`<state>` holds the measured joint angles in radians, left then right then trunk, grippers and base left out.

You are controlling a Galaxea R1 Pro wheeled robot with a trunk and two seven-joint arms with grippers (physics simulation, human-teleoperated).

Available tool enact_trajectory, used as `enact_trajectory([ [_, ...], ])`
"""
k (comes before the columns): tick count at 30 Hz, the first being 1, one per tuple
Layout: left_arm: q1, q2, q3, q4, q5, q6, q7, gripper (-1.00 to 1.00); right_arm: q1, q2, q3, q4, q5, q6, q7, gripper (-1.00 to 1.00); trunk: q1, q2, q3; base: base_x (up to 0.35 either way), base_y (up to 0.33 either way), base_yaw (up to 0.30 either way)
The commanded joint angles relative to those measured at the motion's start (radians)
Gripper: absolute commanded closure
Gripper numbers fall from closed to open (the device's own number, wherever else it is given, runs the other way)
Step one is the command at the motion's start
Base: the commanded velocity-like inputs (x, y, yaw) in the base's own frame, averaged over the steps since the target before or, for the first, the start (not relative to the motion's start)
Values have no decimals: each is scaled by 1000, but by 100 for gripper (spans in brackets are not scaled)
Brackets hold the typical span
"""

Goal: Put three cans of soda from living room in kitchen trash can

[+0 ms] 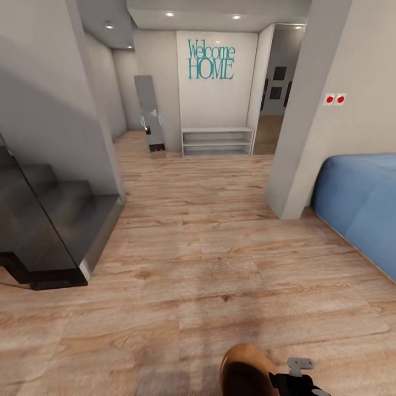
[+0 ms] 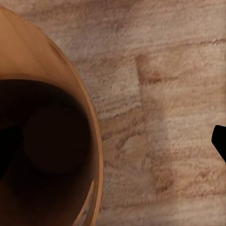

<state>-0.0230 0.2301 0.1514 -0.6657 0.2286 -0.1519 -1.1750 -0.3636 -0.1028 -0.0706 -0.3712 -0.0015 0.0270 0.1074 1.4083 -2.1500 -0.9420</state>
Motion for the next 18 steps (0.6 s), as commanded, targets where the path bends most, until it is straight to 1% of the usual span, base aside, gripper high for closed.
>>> enact_trajectory([
  [1,0,0,0,0,0,0,0,-100,0,0,0,0,0,0,0,-100,0,0,0,0,0,0],
  [18,0,0,0,0,0,0,0,-100,0,0,3,0,1,-1,0,-100,0,0,-1,0,0,0],
])
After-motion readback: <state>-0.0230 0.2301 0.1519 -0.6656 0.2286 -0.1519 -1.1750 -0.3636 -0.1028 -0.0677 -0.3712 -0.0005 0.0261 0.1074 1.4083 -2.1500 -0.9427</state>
